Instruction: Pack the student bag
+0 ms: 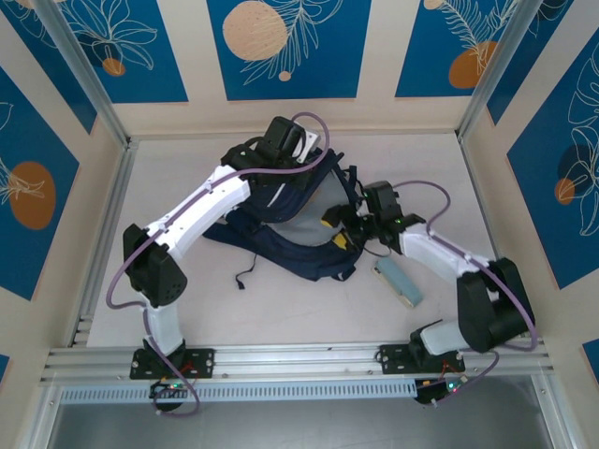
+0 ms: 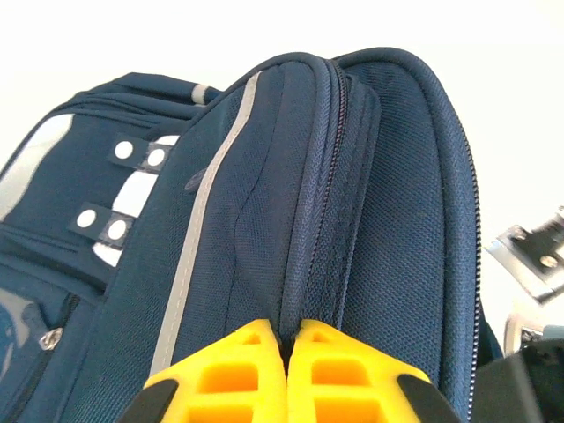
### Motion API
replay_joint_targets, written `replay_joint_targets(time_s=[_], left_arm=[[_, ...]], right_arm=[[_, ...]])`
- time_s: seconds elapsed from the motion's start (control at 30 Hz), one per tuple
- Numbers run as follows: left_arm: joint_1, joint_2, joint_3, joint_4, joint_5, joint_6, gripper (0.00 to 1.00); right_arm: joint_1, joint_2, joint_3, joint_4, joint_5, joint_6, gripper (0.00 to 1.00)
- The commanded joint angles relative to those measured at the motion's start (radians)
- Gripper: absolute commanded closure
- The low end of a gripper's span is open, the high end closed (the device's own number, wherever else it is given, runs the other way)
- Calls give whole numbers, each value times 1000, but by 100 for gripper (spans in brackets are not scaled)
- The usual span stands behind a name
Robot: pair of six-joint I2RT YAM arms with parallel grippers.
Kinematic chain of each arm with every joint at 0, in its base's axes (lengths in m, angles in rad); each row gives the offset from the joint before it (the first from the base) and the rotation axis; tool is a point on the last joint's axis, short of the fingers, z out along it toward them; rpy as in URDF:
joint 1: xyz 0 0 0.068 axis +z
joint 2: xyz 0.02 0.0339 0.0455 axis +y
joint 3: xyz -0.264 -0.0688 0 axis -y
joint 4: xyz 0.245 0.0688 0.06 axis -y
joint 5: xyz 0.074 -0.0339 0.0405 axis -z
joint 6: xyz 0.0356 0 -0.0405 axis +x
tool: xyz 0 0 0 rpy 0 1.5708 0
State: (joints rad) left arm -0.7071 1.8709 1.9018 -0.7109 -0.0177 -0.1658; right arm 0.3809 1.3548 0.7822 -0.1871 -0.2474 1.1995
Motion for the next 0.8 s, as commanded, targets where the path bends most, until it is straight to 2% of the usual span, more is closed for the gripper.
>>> replay_joint_targets(time_s=[0.0,0.03,0.1,0.2,0.37,0.47,0.57,0.77], left_arm=[[5,-7,-21,127,82,-43,73],[5,-16,-47,137,74,-59,60],[7,-45,-106,157,53,-89,41],[15,-104,-205,189,36,-120,31],[46,-204,-350,199,14,-146,26],[87,-279,-476,213,-13,-179,25],[144,-365,-641,251,5,-237,24],[233,-493,-898,337,51,-294,25]], right_arm=[[-7,-145,-70,-145,145,-43,37],[-9,-198,-82,-190,195,-51,37],[-12,-293,-100,-262,288,-66,37],[-15,-410,-105,-318,365,-107,36],[-9,-439,-43,-316,350,-195,28],[16,-354,36,-330,324,-240,26],[55,-237,129,-358,311,-249,26],[126,-42,214,-257,204,-169,33]])
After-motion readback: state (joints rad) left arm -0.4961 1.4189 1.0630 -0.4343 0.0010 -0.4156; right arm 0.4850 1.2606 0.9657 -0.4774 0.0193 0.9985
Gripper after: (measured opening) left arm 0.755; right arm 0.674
